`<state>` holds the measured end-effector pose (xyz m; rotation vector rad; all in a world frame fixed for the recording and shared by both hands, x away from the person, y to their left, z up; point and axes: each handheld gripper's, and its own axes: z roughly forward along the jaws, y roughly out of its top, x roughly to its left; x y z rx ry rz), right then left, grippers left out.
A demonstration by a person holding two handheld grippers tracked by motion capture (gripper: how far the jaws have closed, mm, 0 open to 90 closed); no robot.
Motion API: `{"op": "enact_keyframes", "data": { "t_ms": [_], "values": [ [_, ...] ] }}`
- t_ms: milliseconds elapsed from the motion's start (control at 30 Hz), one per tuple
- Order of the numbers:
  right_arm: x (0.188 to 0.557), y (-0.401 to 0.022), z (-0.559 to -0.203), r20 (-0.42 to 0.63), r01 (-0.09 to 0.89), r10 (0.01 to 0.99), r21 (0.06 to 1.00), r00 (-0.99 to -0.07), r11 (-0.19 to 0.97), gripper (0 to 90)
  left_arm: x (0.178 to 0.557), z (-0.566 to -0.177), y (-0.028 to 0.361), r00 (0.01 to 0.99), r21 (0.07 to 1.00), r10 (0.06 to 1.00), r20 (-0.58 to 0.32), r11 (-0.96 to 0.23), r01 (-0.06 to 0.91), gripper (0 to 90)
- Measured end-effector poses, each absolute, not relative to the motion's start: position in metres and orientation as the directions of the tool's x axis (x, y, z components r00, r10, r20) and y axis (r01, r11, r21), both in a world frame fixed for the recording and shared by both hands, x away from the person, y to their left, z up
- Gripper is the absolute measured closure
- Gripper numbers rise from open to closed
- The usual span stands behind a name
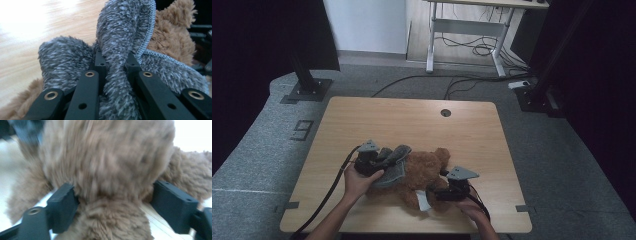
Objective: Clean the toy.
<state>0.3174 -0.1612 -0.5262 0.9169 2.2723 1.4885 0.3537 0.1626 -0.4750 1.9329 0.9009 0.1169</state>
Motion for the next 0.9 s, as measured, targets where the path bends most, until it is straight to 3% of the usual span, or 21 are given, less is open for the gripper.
{"op": "enact_keyframes", "data": {
  "t_ms": [100, 233, 467, 733, 900],
  "values": [
    [0.320, -0.162, -0.517, 0.163, 0.360, 0.616, 0.909, -0.770, 0.210, 14.8, 0.344, -0.477, 0.160, 0.737, 0.813, 0.624, -0.260, -0.271, 0.516, 78.2],
    [0.328, -0.146, -0.523, 0.172, 0.401, 0.607, 0.877, -0.776, 0.264, 8.4, 0.336, -0.479, 0.155, 0.746, 0.826, 0.630, -0.217, -0.289, 0.484, 78.1],
    [0.332, -0.131, -0.527, 0.051, 0.346, 0.665, 0.882, -0.745, 0.320, 35.1, 0.352, -0.482, 0.151, 0.721, 0.840, 0.661, -0.210, -0.255, 0.478, 77.9],
    [0.348, -0.133, -0.531, 0.025, 0.325, 0.706, 0.899, -0.707, 0.294, 38.4, 0.377, -0.454, 0.132, 0.725, 0.821, 0.647, -0.237, -0.266, 0.506, 76.8],
    [0.344, -0.133, -0.532, 0.005, 0.305, 0.707, 0.904, -0.707, 0.299, 38.2, 0.379, -0.437, 0.085, 0.763, 0.826, 0.613, -0.203, -0.311, 0.470, 76.3]
  ]
}}
